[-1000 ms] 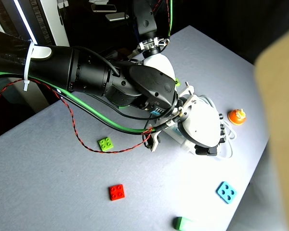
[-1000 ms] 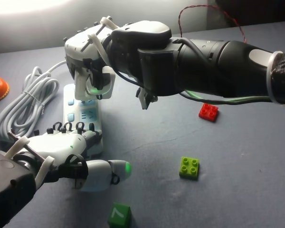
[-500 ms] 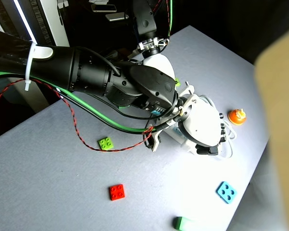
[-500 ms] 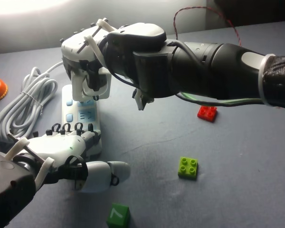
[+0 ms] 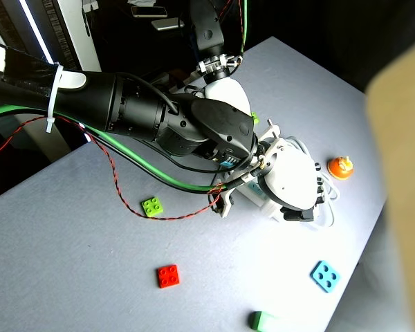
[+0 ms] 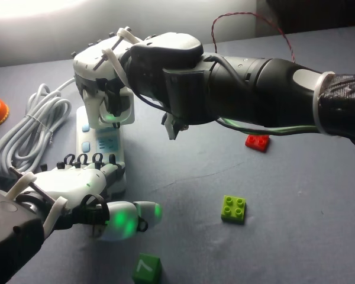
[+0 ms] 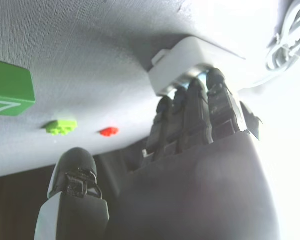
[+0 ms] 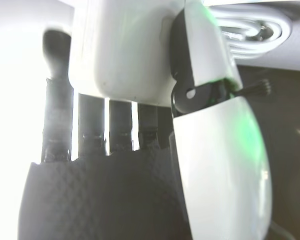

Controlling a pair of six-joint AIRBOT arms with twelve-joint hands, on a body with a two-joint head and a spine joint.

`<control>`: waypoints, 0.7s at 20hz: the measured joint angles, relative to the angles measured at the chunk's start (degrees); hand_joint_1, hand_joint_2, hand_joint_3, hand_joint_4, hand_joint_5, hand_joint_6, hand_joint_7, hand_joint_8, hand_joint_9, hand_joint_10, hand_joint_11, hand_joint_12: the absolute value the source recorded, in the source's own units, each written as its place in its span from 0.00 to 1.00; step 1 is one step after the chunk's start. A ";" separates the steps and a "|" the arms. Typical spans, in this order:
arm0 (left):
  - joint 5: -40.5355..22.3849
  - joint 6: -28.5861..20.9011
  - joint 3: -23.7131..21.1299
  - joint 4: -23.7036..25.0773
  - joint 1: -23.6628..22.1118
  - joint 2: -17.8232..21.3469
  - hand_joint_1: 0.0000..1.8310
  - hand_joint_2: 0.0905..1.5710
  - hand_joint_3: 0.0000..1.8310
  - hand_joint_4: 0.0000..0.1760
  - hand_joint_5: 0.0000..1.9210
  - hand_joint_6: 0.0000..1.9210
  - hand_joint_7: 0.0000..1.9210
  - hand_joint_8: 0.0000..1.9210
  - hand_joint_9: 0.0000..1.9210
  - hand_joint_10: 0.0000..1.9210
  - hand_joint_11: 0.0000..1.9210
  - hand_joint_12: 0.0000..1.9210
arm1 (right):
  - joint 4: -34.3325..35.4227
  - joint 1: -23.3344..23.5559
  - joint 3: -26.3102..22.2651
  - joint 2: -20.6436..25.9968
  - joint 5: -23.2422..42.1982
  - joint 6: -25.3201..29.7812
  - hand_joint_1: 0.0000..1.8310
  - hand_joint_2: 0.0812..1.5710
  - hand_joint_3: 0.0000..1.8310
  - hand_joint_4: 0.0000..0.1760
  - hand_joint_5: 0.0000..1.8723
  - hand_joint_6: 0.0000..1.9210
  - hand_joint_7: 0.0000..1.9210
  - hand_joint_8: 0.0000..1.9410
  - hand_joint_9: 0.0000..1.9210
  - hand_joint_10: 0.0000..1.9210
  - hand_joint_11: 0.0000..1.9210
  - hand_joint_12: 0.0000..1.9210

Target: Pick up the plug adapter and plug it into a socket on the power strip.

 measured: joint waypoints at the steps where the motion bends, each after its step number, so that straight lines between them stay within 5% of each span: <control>1: 0.00 -0.02 0.00 0.00 0.02 0.00 0.00 0.74 0.00 0.00 0.04 0.00 0.04 0.00 0.02 0.00 0.00 0.03 | -0.02 -0.17 0.00 0.00 0.00 0.17 0.67 0.72 0.00 0.00 0.46 0.53 0.51 0.62 0.44 0.59 0.34 0.85; 14: 0.02 -0.39 0.00 0.22 0.42 0.02 0.00 0.74 0.00 0.00 0.05 0.00 0.04 0.00 0.03 0.00 0.01 0.03 | -0.04 -1.01 -0.20 0.35 -0.13 0.42 0.67 0.73 0.00 0.00 0.47 0.52 0.48 0.66 0.42 0.60 0.34 0.85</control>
